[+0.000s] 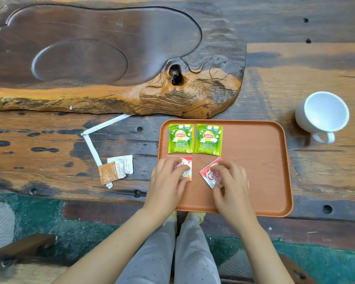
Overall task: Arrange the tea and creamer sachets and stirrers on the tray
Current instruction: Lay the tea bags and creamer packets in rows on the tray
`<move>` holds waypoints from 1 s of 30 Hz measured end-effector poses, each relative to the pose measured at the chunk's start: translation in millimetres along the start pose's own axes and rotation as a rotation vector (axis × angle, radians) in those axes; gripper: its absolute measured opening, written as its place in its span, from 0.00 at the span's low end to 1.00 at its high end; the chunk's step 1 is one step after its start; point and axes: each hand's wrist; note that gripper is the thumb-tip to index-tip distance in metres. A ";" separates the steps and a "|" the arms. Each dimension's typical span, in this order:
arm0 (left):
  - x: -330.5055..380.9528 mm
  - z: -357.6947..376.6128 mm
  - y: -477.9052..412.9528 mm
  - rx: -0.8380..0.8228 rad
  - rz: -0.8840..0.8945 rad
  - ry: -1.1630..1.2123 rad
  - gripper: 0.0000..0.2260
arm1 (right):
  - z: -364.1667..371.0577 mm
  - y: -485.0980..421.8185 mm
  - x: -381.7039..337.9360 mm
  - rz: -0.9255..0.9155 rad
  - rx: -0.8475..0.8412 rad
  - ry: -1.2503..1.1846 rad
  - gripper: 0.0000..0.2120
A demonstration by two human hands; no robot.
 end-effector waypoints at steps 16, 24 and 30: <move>-5.6 2.9 -4.2 -0.014 -0.007 0.015 0.10 | 17.4 -10.1 -15.4 -0.025 -0.003 0.072 0.18; -6.4 2.1 -8.6 -0.011 0.005 0.026 0.10 | 16.5 -14.5 -20.6 0.010 -0.004 0.033 0.17; -8.3 1.2 -10.4 -0.025 0.014 0.018 0.11 | 15.5 -16.8 -22.1 0.019 -0.003 0.056 0.16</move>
Point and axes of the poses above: each hand's wrist, its own y-axis away from the middle knuckle, its own z-axis out of the palm, x = y × z, and after that the axes turned 3 degrees about y, right-handed
